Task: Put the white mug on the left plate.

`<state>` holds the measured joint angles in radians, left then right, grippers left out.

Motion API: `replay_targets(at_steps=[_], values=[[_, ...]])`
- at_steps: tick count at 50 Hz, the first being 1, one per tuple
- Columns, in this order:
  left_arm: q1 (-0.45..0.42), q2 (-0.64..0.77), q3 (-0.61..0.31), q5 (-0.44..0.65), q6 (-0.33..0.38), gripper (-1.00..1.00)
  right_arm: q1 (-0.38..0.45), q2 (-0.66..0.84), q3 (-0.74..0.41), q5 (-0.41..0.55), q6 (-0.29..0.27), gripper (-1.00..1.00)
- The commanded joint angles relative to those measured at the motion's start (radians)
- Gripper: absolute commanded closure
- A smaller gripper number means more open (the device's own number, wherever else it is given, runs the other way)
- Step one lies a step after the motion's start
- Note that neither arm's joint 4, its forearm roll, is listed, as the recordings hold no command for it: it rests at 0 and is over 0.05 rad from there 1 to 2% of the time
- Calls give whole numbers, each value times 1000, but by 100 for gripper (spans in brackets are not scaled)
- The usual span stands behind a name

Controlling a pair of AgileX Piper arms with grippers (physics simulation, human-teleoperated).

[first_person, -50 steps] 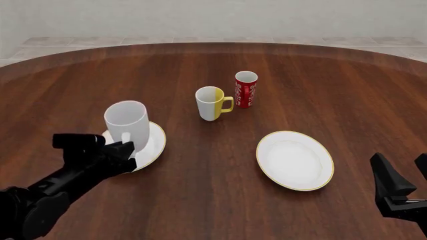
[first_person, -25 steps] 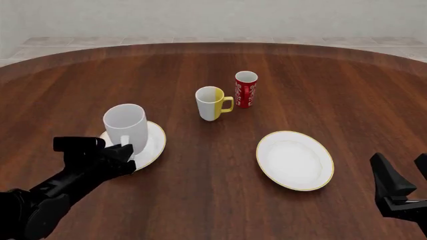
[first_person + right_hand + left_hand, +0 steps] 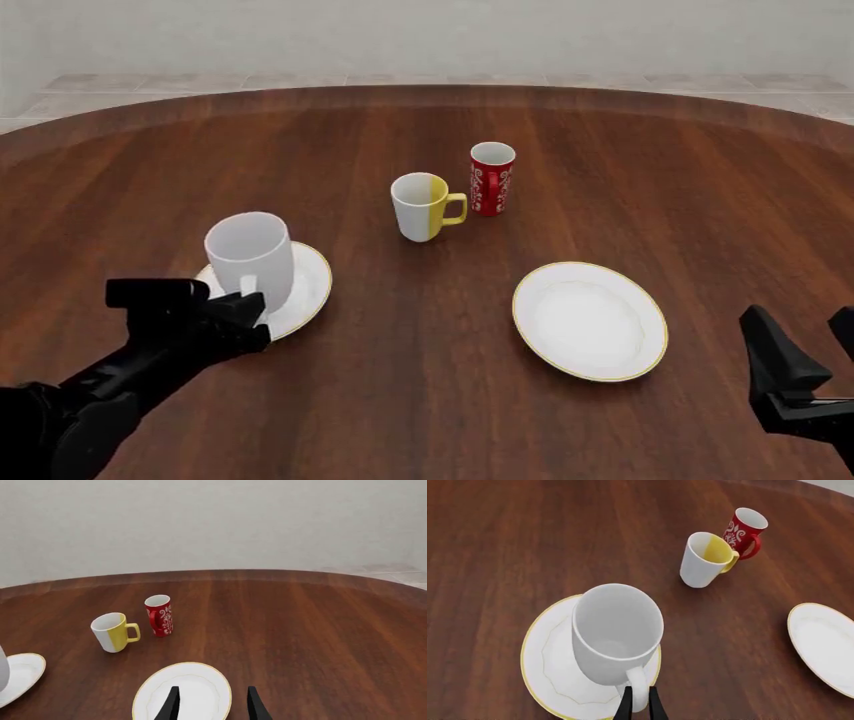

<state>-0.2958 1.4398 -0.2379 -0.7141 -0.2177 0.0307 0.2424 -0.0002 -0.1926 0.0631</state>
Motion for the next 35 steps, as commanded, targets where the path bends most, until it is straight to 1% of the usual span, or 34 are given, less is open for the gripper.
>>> replay_targets(at_steps=[1,8,35], values=[[1,20,-3,-18,0,100,0,-3,0,4,1,-100],[5,38,5,-40,6,100,0,-8,0,9,2,-100],[2,78,5,-71,-9,100,0,-12,0,12,3,-100]])
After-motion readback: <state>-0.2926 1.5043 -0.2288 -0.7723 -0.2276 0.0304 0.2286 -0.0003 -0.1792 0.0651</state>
